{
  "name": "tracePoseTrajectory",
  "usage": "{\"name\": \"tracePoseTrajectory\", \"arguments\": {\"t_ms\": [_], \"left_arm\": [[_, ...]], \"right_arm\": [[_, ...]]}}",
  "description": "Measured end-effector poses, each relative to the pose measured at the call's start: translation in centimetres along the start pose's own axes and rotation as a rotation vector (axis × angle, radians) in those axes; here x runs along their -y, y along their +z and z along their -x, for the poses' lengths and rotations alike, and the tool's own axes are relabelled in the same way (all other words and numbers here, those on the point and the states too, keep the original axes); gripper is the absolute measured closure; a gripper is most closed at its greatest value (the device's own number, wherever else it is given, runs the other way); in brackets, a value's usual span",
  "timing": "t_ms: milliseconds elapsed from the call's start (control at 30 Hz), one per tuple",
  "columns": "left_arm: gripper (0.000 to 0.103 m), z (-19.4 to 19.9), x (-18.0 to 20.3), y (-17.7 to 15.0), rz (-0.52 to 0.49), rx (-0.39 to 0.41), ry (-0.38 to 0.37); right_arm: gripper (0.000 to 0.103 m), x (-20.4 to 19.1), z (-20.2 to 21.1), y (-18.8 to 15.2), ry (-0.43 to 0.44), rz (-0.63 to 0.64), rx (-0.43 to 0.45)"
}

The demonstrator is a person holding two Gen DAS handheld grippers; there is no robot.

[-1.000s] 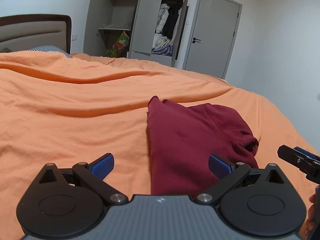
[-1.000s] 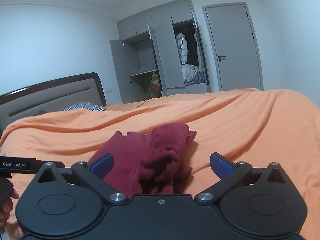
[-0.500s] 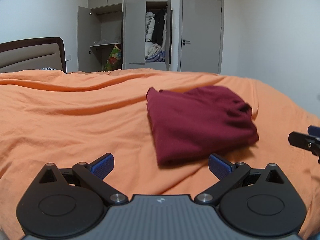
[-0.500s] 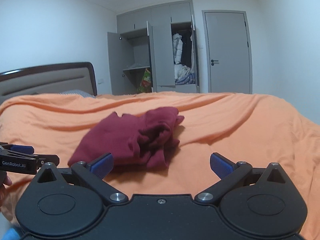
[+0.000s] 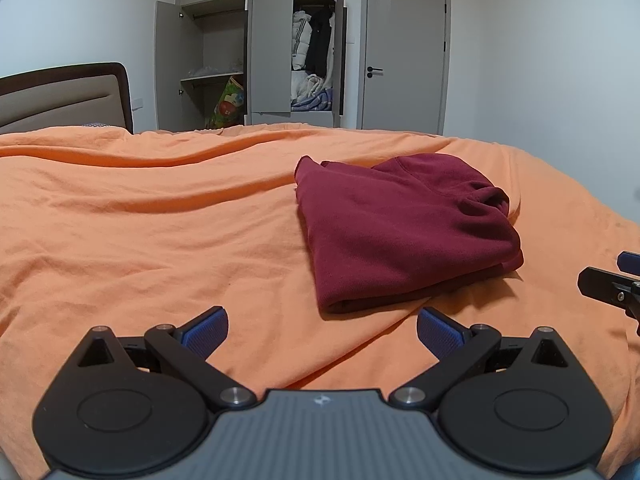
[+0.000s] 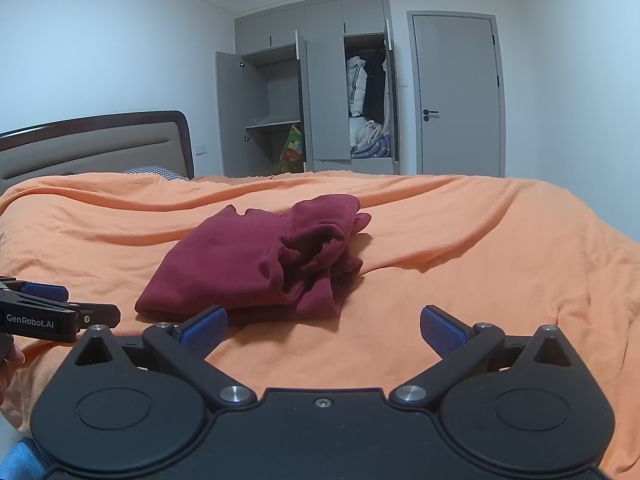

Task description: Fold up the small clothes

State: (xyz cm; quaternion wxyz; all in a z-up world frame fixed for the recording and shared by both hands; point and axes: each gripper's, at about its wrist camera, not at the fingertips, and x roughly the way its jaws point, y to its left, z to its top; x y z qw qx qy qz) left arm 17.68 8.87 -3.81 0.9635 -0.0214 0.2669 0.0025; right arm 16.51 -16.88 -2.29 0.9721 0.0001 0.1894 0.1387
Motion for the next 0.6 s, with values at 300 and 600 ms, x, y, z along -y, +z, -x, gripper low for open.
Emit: {"name": "tracePoseTrajectory", "arguments": {"t_ms": [300, 600], "left_arm": [[0.0, -0.1, 0.1, 0.2, 0.002, -0.009, 0.036], [0.0, -0.1, 0.0, 0.3, -0.008, 0.003, 0.027]], "right_arm": [[0.001, 0.0, -0.6, -0.2, 0.004, 0.003, -0.015], [0.001, 0.2, -1.2, -0.5, 0.005, 0.002, -0.031]]}}
